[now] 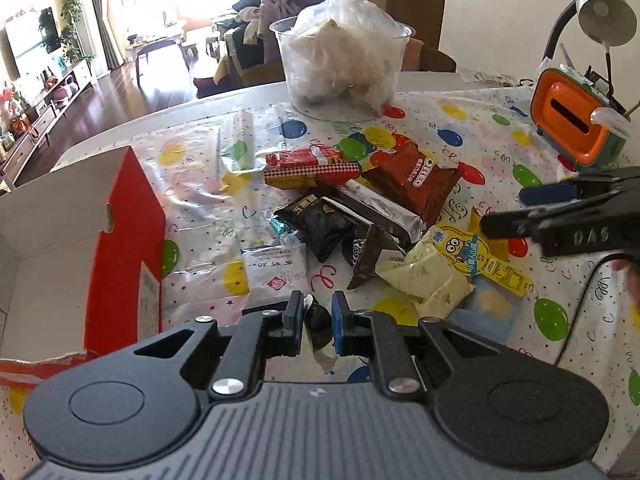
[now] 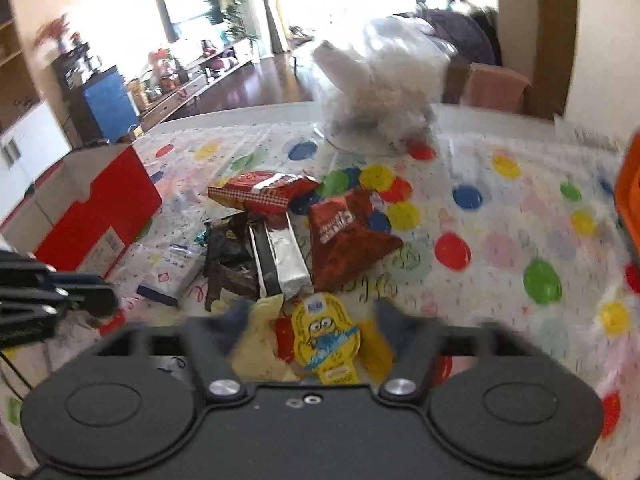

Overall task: Organize snacks
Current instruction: 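Lift the yellow Minion pouch with the right gripper toward the box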

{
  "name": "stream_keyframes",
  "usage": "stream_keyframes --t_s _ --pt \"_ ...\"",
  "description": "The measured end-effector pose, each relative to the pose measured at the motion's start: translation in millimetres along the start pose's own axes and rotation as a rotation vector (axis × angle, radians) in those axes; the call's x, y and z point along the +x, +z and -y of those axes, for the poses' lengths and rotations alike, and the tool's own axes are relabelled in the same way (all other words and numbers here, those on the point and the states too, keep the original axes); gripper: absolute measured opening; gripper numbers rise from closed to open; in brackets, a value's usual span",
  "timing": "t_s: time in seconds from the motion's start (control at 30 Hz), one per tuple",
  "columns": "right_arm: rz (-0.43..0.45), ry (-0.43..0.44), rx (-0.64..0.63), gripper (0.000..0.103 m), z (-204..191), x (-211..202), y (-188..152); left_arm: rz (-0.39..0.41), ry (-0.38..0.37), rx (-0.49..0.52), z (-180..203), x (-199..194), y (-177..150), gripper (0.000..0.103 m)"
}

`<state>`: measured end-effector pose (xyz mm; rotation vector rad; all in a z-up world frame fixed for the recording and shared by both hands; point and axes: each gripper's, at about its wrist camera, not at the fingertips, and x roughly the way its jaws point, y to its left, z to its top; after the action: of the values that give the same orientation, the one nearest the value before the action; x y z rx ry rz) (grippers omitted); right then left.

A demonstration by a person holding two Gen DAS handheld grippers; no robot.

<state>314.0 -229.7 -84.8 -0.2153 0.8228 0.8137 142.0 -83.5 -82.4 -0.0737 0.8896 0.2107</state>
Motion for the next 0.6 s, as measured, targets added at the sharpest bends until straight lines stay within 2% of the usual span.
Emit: stream_keyframes --t_s 0.07,0.2,0.3,0.4,0.6 --pt "-0.004 -0.011 -0.095 0.088 -6.2 10.5 -2.2 0.000 0.004 -0.010 -1.9 -1.1 -1.8 0.014" --pt "-0.064 -0.021 -0.194 0.077 -4.5 34.5 -0.4 -0.004 0.013 -0.039 -7.1 -1.6 -4.2 0.014" --pt "-0.113 -0.032 -0.276 0.075 1.1 46.9 0.6 -0.004 0.014 -0.054 -9.3 -1.1 -5.8 0.014" --pt "-0.171 -0.008 -0.337 0.069 -4.1 55.3 -2.3 -0.006 0.015 -0.065 -10.6 -0.9 -8.2 0.014" --pt "-0.204 0.006 -0.452 0.062 -24.9 70.9 -8.0 -0.007 0.027 -0.090 -14.6 -1.0 -10.4 0.014"
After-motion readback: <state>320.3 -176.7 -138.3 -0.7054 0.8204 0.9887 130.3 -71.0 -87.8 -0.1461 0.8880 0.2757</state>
